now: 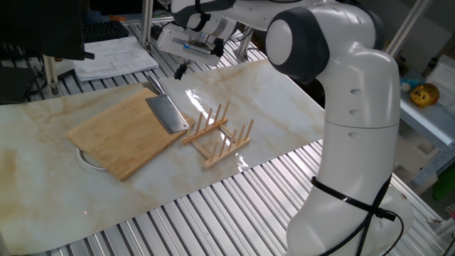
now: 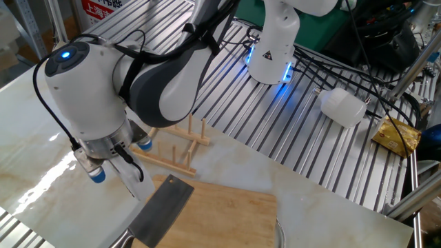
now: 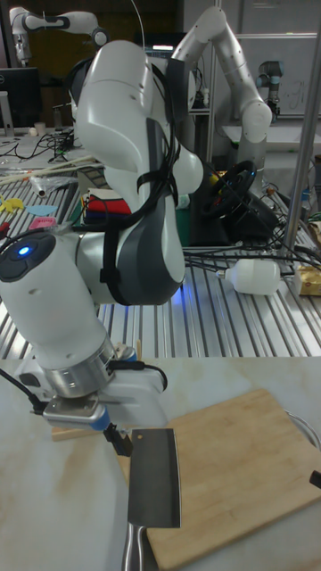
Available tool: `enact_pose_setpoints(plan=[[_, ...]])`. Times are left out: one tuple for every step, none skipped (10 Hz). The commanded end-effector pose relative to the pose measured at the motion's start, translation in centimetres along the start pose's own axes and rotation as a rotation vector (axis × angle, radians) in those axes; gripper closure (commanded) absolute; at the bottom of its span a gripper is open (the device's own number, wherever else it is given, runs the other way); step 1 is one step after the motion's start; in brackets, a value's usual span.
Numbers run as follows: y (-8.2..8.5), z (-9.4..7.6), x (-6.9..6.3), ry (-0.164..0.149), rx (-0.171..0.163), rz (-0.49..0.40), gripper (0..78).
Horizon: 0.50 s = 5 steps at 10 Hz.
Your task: Put the knife on the knife rack
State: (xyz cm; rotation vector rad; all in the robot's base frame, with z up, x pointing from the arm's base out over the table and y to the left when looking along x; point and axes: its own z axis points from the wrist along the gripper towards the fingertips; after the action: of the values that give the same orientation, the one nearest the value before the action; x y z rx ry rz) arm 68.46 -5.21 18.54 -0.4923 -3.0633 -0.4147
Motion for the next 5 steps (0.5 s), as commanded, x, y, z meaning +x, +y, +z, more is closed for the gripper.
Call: enact_pose_setpoints(plan=[[0.03,-0.17,-0.08,0.008,0.003,0.003,77.6],[0.03,-0.17,-0.08,0.027,0.009,0.008,77.6],[0.03,-0.17,-0.08,0.031,0.011,0.007,77.6],[0.03,-0.17,-0.08,0.050,0.011,0.005,77.6],[0.03,-0.17,-0.08,0.050,0.010,0.005,77.6]])
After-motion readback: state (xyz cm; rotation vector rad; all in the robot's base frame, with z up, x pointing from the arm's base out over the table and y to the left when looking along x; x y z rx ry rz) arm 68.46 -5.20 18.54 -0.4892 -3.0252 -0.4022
